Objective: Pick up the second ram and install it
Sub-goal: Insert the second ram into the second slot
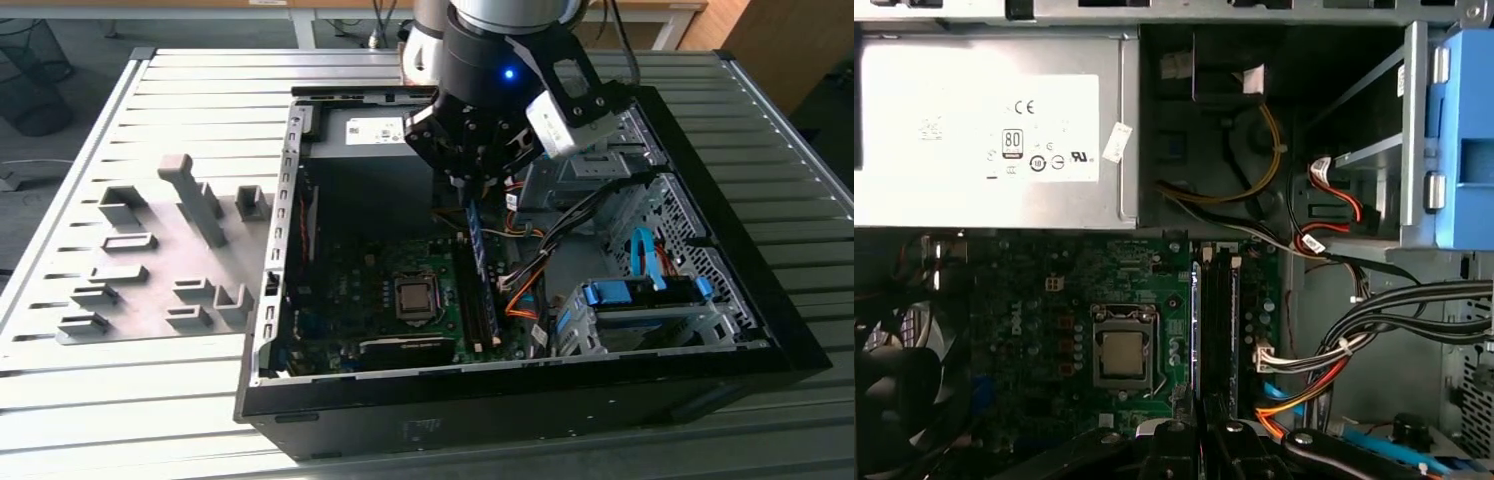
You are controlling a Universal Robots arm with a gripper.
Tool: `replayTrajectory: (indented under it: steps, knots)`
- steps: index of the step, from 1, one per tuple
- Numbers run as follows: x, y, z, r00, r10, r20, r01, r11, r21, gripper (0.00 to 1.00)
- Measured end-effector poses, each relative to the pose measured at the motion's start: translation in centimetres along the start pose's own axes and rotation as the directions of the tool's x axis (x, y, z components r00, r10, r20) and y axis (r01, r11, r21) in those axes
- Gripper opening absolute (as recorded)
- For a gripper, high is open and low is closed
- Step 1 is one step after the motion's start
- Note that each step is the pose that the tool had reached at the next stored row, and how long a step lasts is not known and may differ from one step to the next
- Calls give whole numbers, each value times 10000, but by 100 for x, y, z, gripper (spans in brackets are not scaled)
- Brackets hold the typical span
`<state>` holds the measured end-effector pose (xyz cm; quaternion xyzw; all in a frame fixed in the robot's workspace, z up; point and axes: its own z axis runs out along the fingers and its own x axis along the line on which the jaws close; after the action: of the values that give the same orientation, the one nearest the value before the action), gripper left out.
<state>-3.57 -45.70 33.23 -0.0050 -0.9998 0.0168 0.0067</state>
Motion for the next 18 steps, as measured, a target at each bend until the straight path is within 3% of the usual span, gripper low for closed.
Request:
replayTrajectory:
  steps: [2,18]
  knots:
    - [-2,-25,67,10000,0,-9,0,10000,0,14]
    - [-48,-46,377,9999,-120,-27,120,9999,2,14]
